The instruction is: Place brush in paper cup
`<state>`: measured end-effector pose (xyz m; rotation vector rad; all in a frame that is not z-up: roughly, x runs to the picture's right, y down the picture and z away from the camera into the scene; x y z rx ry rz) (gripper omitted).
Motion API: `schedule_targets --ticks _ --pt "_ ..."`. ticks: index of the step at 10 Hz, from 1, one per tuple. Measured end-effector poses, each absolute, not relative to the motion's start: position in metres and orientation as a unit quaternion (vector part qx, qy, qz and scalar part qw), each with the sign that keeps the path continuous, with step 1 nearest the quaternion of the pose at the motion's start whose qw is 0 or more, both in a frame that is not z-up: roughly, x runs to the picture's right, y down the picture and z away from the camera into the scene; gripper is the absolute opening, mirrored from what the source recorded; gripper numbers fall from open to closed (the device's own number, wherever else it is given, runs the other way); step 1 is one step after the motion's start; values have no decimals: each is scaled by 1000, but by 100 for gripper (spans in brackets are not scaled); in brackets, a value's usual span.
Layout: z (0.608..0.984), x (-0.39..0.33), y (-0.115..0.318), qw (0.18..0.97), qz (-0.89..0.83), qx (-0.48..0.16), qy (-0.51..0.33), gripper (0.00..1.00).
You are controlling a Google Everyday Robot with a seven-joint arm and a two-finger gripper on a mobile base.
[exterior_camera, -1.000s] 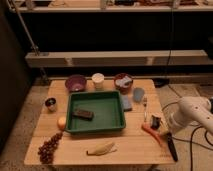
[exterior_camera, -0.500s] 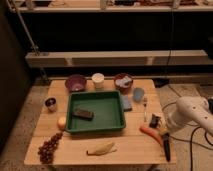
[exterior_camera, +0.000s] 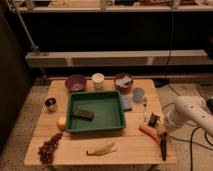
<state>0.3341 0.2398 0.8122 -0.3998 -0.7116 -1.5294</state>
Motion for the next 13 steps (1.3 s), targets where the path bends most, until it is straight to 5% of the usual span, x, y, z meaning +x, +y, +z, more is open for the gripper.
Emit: schedule_targets --ticks 7,13 --pt "737 334 193 699 -639 -85 -311 0" --pt "730 298 177 691 -646 -54 -320 0"
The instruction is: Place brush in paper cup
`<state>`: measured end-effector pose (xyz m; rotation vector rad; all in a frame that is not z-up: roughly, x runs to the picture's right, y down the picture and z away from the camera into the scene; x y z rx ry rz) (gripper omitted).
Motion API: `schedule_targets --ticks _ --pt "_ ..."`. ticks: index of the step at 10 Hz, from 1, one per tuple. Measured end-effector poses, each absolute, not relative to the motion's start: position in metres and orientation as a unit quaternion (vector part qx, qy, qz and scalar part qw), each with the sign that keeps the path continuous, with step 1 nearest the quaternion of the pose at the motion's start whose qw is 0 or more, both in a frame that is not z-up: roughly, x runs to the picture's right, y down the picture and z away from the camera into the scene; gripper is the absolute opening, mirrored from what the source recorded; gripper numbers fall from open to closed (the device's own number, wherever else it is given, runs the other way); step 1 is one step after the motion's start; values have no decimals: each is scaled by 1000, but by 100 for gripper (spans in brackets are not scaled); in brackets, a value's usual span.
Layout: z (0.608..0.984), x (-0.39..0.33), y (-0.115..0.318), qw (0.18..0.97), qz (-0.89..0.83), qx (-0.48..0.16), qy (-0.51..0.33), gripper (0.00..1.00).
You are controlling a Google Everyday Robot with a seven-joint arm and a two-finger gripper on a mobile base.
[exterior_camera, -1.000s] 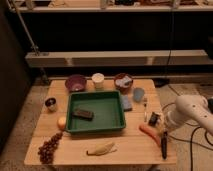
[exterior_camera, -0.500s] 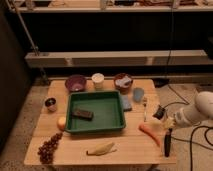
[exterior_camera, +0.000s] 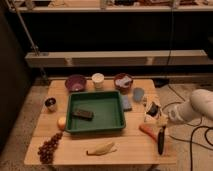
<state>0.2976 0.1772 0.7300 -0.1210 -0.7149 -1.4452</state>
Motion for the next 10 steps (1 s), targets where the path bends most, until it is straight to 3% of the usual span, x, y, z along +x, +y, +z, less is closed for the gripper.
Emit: schedule_targets --ticks 6,10 --pt "730 294 170 691 -647 -47 -321 0" --pt "757 256 105 681 -659 -34 -317 0"
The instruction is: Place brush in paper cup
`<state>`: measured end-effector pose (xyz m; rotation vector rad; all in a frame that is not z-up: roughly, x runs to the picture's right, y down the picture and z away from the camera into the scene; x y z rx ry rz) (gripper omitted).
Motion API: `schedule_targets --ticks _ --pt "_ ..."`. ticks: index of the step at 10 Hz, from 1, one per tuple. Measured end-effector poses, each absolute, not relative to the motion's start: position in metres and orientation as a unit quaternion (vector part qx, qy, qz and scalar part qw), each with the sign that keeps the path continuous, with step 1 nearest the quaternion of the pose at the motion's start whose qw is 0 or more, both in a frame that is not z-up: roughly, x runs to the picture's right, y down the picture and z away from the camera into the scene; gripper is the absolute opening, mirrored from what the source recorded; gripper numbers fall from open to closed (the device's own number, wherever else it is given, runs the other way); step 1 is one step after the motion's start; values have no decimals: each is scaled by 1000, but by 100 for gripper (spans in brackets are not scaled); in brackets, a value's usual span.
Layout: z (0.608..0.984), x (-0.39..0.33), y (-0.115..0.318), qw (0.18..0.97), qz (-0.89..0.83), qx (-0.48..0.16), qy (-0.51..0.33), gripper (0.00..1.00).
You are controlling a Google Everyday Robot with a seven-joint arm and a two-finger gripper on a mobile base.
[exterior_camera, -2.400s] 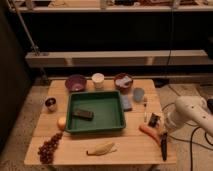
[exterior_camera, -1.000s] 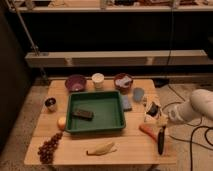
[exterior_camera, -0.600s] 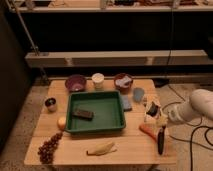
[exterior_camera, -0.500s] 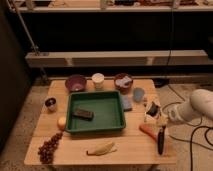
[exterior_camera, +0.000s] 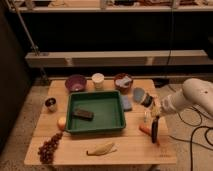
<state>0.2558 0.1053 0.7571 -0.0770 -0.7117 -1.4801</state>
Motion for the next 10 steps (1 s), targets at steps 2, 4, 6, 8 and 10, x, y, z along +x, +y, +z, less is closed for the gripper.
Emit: schedule_targets --ticks 2,4,6,8,10 --pt "781 229 60 677 -666 -30 -312 0" --pt "801 199 10 674 -671 -22 -307 0" --pt "817 167 -39 675 -673 -13 -303 0" --pt "823 150 -63 676 -673 -8 -301 0" --pt "825 148 -68 677 -672 -8 -300 0"
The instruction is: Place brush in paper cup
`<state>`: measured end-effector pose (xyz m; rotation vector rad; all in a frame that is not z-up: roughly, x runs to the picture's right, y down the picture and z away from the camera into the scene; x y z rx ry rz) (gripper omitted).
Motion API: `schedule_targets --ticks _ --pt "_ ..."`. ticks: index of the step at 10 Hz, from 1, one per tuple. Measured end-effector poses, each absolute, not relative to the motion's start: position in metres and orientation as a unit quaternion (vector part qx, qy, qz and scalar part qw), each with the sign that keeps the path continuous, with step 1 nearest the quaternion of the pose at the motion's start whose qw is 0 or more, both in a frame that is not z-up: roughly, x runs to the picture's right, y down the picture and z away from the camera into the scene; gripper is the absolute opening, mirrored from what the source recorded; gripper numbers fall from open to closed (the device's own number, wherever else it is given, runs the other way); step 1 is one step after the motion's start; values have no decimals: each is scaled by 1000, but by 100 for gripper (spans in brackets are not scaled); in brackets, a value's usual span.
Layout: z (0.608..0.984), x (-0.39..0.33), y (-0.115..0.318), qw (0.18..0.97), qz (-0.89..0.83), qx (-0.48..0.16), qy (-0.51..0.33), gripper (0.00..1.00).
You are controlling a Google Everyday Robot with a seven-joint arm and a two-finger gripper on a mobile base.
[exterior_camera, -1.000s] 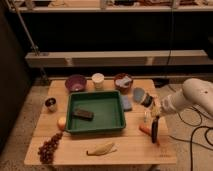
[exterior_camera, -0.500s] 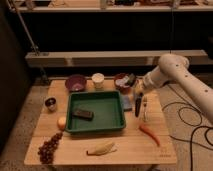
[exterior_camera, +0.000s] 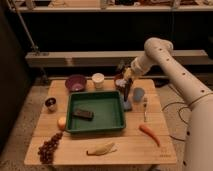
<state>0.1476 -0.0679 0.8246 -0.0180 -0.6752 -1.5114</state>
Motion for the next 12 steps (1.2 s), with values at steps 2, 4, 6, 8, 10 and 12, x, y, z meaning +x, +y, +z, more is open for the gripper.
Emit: schedule_targets --ticks 2,4,6,8,10,12 --pt "824 149 -68 677 -672 -8 -300 0" --pt "825 147 -68 676 -673 -8 -301 0" --pt "825 148 -68 677 -672 -8 -300 0" --pt "825 147 -67 675 -673 -8 -301 0" --pt "822 148 -74 650 -706 5 -283 0" --pt "813 135 -90 579 -771 43 -262 0"
